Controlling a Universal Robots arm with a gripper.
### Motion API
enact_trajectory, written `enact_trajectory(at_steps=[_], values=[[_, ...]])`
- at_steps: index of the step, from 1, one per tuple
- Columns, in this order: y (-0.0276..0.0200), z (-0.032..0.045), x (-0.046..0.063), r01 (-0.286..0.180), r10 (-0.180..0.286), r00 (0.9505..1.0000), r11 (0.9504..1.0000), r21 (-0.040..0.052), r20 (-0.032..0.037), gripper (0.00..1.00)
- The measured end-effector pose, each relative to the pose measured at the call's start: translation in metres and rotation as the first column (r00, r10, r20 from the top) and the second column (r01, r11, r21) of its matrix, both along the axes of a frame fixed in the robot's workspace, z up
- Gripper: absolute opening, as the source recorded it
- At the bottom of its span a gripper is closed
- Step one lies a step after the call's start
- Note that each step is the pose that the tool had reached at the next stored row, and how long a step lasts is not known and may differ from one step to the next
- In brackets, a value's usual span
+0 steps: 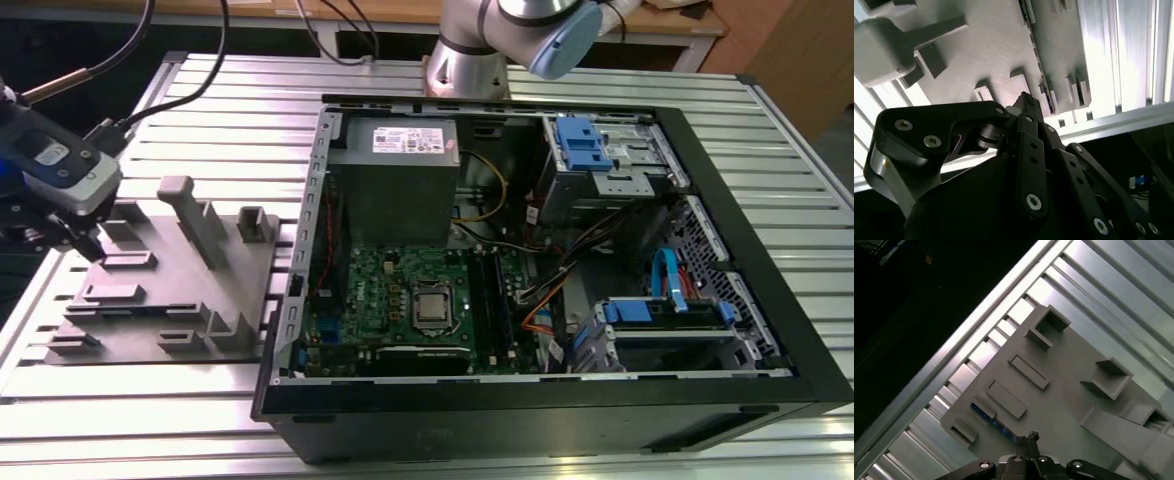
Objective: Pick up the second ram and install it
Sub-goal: 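Pick up the second ram and move it above second insertion slot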
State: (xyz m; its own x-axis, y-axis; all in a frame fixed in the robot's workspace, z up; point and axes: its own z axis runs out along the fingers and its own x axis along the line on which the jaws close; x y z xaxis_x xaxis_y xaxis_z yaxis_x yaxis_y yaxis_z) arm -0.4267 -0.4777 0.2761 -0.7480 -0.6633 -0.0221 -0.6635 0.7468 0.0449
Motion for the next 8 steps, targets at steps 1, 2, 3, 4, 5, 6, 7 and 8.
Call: enact_trajectory(at_steps=[1,2,3,4,5,6,7,8], values=[[0.0000,-0.0010,0.0000,-0.018,0.018,0.9998,0.9998,-0.0001,-0.0001,0.07],[0.0000,-0.0021,0.0000,-0.036,0.036,0.9994,0.9994,0.0000,0.0000,0.07],[0.0000,-0.0030,0.0000,-0.054,0.054,0.9985,0.9985,-0.0001,-0.0001,0.07],[0.0000,-0.0041,0.0000,-0.073,0.073,0.9974,0.9974,0.0000,0.0001,0.07],[0.0000,-0.0049,0.0000,-0.090,0.090,0.9959,0.9959,-0.0001,0.0000,0.07],[0.0000,-0.0065,0.0000,-0.127,0.127,0.9919,0.9919,-0.0001,0.0000,0.07],[0.0000,-0.0072,0.0000,-0.145,0.145,0.9894,0.9894,-0.0001,-0.0001,0.07],[0.0000,-0.0080,0.0000,-0.163,0.163,0.9867,0.9867,0.0000,0.0000,0.07]])
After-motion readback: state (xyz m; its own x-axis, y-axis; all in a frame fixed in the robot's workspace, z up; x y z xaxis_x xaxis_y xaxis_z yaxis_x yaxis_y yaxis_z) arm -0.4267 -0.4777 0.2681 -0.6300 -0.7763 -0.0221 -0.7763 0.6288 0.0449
